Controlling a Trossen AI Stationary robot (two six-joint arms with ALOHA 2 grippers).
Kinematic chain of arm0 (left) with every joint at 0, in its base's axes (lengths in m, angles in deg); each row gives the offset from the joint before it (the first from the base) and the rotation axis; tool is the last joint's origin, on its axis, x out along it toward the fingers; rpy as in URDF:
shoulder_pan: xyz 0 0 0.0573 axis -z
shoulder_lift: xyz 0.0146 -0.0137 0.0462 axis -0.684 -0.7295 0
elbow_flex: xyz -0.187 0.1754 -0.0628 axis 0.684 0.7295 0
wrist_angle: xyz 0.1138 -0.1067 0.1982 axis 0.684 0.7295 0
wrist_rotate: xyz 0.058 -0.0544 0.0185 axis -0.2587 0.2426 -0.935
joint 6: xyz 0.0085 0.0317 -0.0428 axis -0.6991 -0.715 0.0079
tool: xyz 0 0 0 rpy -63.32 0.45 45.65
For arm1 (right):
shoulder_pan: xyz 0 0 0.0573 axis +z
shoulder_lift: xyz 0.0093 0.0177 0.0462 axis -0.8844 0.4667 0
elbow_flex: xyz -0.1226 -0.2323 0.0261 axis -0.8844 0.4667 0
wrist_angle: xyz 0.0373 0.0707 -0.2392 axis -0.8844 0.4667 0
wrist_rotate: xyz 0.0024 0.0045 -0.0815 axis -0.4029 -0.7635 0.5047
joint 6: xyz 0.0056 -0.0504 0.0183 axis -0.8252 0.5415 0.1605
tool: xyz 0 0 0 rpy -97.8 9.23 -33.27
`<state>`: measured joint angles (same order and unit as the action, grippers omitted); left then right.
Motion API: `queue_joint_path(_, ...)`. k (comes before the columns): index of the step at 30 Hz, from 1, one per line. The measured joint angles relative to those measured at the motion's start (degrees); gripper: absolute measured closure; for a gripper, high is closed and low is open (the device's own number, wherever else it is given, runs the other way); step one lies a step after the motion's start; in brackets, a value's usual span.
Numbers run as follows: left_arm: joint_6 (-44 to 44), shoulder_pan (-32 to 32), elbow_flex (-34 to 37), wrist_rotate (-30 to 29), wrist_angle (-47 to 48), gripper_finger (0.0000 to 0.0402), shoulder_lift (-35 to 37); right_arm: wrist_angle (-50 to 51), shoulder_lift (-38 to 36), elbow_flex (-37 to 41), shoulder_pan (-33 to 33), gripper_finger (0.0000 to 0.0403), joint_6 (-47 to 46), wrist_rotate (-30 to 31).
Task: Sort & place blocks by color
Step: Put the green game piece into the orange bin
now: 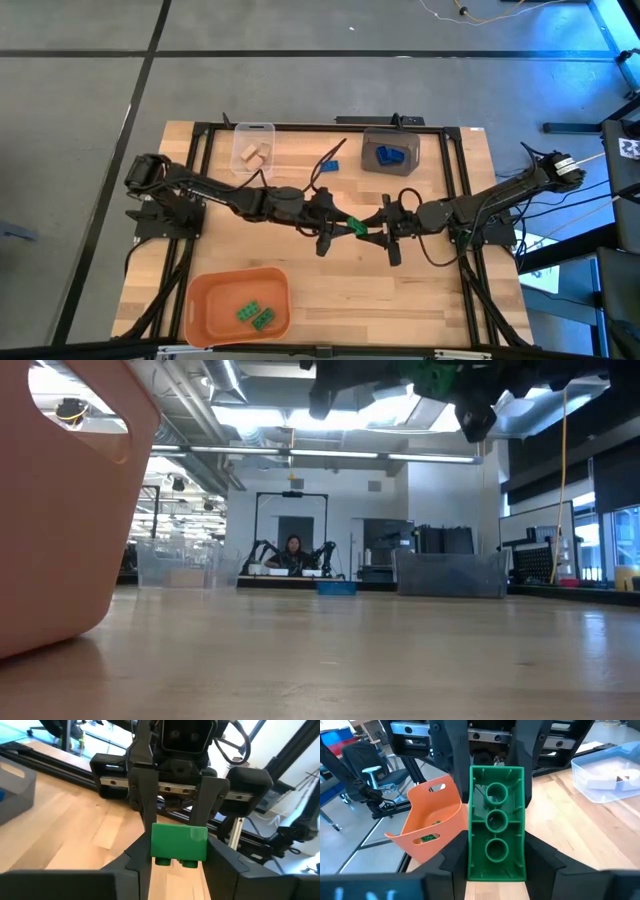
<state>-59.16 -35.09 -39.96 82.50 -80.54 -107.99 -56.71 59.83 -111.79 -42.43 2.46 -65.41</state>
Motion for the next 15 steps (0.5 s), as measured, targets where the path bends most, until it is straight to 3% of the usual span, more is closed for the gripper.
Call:
queue_joint_path(5,0.4,-1.2,0.0,1.9,1.4,0.0277,0.2,0.5,-0.3,0.0,0.0,0.025,-2.9,0.8)
queue_joint_path(11,-1.8,-3.5,-0.1,2.0,11.5,0.0277,4.7,2.5,-2.8,0.0,-0.2,0.0044,-6.3,1.5)
queue_joint_path(13,-3.3,-4.3,0.1,0.7,17.4,0.0277,7.2,5.5,-4.1,0.0,-0.2,0.002,-7.8,1.1)
queue_joint_path(15,-4.4,-4.9,0.1,-0.5,24.4,0.0277,10.0,9.3,-6.1,0.0,-0.1,0.0032,-9.2,1.0)
